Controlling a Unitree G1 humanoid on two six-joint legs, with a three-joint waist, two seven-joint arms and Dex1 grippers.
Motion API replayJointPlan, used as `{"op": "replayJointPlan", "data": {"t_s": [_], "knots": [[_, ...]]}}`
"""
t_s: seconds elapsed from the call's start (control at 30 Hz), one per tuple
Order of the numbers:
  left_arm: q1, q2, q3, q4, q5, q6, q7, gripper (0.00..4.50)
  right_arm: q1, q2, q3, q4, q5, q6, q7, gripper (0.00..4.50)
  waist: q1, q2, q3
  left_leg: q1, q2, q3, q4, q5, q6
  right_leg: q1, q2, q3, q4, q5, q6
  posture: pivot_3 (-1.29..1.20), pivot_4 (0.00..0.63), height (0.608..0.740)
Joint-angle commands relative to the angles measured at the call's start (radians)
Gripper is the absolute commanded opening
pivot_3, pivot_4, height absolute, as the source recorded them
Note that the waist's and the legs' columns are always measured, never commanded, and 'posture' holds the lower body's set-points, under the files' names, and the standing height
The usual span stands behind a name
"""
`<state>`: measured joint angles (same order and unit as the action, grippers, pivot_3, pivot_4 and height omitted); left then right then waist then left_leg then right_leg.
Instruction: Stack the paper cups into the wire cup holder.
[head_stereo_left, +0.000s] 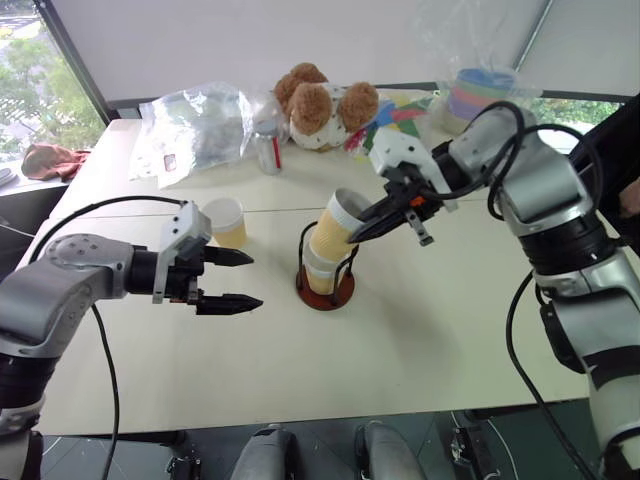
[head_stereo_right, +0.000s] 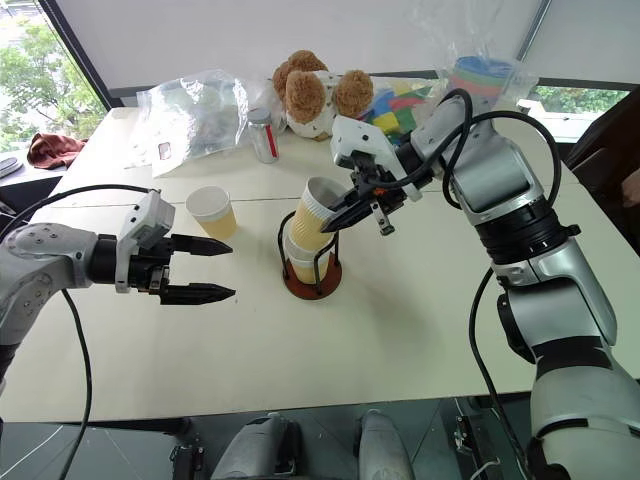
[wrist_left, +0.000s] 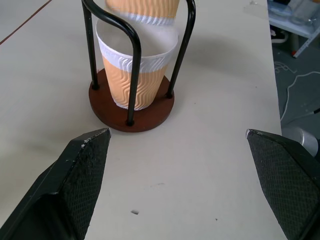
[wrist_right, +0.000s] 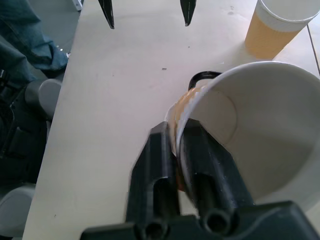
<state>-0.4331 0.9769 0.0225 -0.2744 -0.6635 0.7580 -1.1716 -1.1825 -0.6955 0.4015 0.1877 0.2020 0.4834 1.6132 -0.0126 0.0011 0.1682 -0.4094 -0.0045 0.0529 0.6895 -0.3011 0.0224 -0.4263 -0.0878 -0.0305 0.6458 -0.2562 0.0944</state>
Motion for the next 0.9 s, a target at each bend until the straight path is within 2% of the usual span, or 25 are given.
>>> {"op": "replayJointPlan", "data": {"t_s": [0.03, 0.07, 0.27, 0.37, 0.5, 0.63, 0.73, 0.9], "knots": [[0.001, -0.003, 0.035, -0.021, -0.006, -0.012, 0.008, 4.5, -0.025, 0.01, -0.019, -0.001, -0.004, -0.009, 0.0, 2.21, 0.0, 0.0, 0.0, 0.0, 0.0, 0.0, 0.0, 0.0, 0.0, 0.0, 0.0, 0.0, 0.0, 0.0, 0.0, 0.0, 0.15, 0.74], [0.001, -0.005, 0.035, -0.021, -0.006, -0.012, 0.01, 4.5, -0.028, 0.014, -0.023, 0.001, -0.003, -0.005, -0.002, 2.72, -0.001, 0.0, 0.0, 0.0, 0.0, 0.0, 0.0, 0.0, 0.0, 0.0, 0.0, 0.0, 0.0, 0.0, 0.0, 0.0, 0.15, 0.74], [-0.021, -0.021, 0.046, -0.006, 0.0, -0.028, 0.034, 4.5, -0.041, 0.0, -0.061, -0.009, 0.009, 0.016, -0.018, 2.72, 0.001, 0.0, 0.0, 0.0, 0.0, 0.0, 0.0, 0.0, 0.0, 0.0, 0.0, 0.0, 0.0, 0.0, 0.0, 0.0, 0.15, 0.74], [-0.073, 0.001, 0.054, 0.07, 0.075, -0.11, 0.04, 4.5, -0.067, -0.036, -0.153, -0.023, 0.05, 0.061, -0.053, 2.72, 0.004, -0.001, 0.0, 0.0, 0.0, 0.0, 0.0, 0.0, 0.0, 0.0, 0.0, 0.0, 0.0, 0.0, 0.0, 0.0, 0.15, 0.74], [-0.175, 0.059, 0.005, 0.244, 0.241, -0.305, 0.002, 4.5, -0.065, -0.075, -0.341, -0.132, 0.245, 0.306, -0.105, 2.72, 0.004, -0.001, 0.001, 0.0, 0.0, 0.0, 0.0, 0.0, -0.001, 0.0, 0.0, 0.0, 0.0, 0.0, 0.0, 0.0, 0.15, 0.74], [-0.312, 0.076, -0.108, 0.478, 0.419, -0.533, -0.103, 4.5, 0.062, -0.044, -0.491, -0.351, 0.42, 0.509, -0.27, 2.72, 0.003, -0.003, -0.001, 0.0, 0.0, 0.0, -0.003, 0.0, 0.0, 0.0, 0.0, -0.002, 0.0, 0.0, 0.0, 0.0, 0.15, 0.74], [-0.462, 0.018, -0.205, 0.714, 0.581, -0.75, -0.11, 4.5, 0.233, -0.02, -0.537, -0.51, 0.431, 0.538, -0.426, 2.72, 0.008, -0.005, -0.002, 0.001, 0.0, 0.002, -0.003, 0.0, 0.0, 0.0, 0.0, -0.002, 0.0, 0.0, 0.0, 0.0, 0.15, 0.74], [-0.622, -0.091, -0.271, 0.976, 0.665, -0.904, -0.187, 4.5, 0.397, -0.007, -0.604, -0.653, 0.478, 0.599, -0.611, 2.72, 0.019, -0.005, -0.001, -0.001, 0.0, 0.004, 0.001, 0.0, 0.001, 0.0, 0.0, -0.001, 0.0, 0.0, 0.0, 0.0, 0.15, 0.74]]}}
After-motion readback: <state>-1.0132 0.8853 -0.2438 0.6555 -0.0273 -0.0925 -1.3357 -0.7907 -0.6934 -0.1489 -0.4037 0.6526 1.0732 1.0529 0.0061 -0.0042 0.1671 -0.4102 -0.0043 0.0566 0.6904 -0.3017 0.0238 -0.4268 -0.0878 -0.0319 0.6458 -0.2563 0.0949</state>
